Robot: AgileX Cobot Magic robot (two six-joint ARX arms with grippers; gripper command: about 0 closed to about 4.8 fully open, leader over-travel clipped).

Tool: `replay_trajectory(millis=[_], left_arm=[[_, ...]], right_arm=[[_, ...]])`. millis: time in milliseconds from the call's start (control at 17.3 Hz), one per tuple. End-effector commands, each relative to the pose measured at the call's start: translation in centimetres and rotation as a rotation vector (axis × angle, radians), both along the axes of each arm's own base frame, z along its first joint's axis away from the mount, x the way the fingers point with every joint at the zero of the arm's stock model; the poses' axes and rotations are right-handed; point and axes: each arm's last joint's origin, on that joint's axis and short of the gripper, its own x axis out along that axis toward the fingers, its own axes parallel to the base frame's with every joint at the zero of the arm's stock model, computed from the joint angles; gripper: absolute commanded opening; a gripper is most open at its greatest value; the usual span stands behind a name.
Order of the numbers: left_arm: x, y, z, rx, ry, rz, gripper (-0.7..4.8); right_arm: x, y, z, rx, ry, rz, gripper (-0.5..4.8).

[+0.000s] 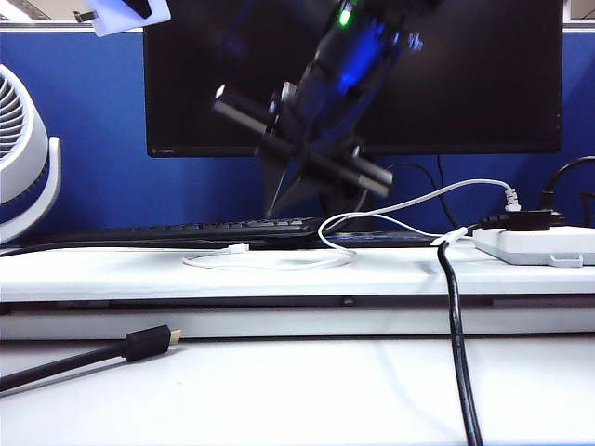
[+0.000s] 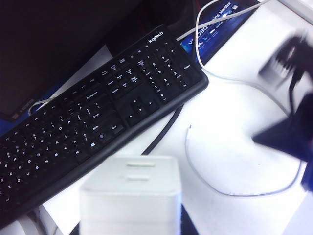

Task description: Pick up the Type-C charging cable and the charging base, insert one end of the Type-C charger into the corresponding slot on the base, and finally place the plugged-in charger back on the table.

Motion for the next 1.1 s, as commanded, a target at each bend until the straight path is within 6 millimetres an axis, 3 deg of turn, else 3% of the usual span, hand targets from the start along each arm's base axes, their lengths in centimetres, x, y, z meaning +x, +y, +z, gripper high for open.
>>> replay_trajectory(millis=[58, 696, 1101], left_arm=[[-0.1, 0.1, 0.5, -0.014, -0.027, 0.0, -0.06], [-0.1, 0.1, 0.5, -0.014, -0.026, 0.0, -0.06], [-0.2, 0.1, 0.5, -0.014, -0.026, 0.0, -0.06]], right_arm=[[0.3, 0.3, 0.5, 0.046, -0.044, 0.205, -0.05], [-2.3, 2.0, -1.4, -0.043, 0.069, 0.461, -0.05], [-2.3, 1.5, -3.5, -0.165, 0.165, 0.397, -0.05]])
